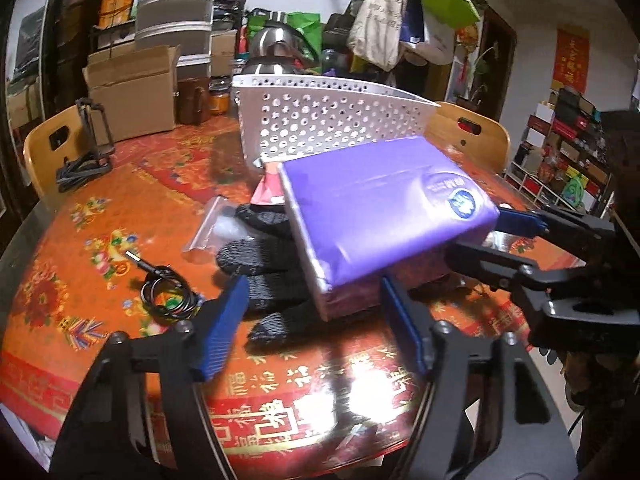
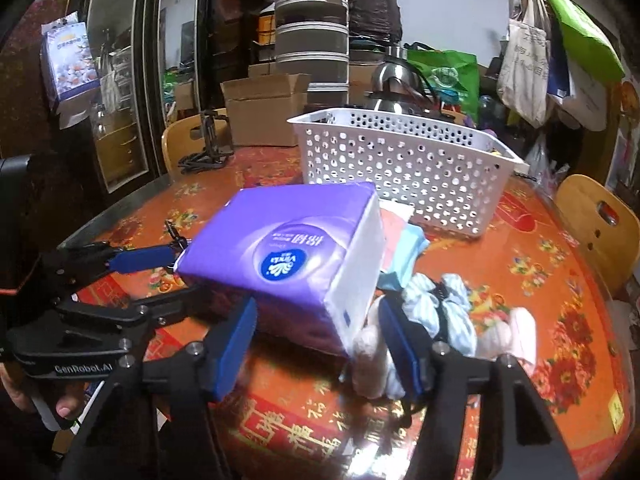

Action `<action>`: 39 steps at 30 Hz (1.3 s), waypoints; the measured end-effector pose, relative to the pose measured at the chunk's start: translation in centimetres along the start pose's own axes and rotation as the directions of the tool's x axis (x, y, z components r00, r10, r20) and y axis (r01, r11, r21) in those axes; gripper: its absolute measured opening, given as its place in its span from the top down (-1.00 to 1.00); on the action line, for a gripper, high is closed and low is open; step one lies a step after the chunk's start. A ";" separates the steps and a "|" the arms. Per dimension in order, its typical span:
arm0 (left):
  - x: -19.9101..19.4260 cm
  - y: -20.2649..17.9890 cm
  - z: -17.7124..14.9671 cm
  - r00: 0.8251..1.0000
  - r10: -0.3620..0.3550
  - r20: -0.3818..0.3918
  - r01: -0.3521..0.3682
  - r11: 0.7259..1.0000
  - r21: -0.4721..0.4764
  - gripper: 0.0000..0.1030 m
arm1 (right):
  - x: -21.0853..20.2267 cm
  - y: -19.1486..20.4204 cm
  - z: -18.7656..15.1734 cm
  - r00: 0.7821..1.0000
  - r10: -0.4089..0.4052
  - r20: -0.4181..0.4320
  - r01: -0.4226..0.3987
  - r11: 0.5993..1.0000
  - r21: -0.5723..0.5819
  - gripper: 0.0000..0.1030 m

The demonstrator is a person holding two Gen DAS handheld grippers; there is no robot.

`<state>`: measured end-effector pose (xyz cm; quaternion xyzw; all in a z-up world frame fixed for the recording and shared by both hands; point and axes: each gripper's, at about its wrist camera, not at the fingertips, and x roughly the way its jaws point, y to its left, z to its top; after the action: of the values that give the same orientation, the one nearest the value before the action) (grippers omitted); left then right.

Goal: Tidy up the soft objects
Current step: 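Reach the right tool to the purple tissue pack and close on it, then carry the tissue pack into the white basket and open the right tool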

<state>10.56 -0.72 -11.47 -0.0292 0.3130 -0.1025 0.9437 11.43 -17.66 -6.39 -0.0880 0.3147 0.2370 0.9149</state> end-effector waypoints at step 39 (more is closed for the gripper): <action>-4.0 -3.5 2.8 0.993 -0.030 0.113 0.022 0.998 0.067 0.33 | -0.9 -0.2 1.5 0.998 0.034 0.049 -0.034 0.999 -0.004 0.08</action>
<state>8.49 -3.34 -6.48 -0.0082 0.2547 -0.1231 0.9591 11.74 -17.71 -4.68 -0.0782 0.2934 0.2551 0.9180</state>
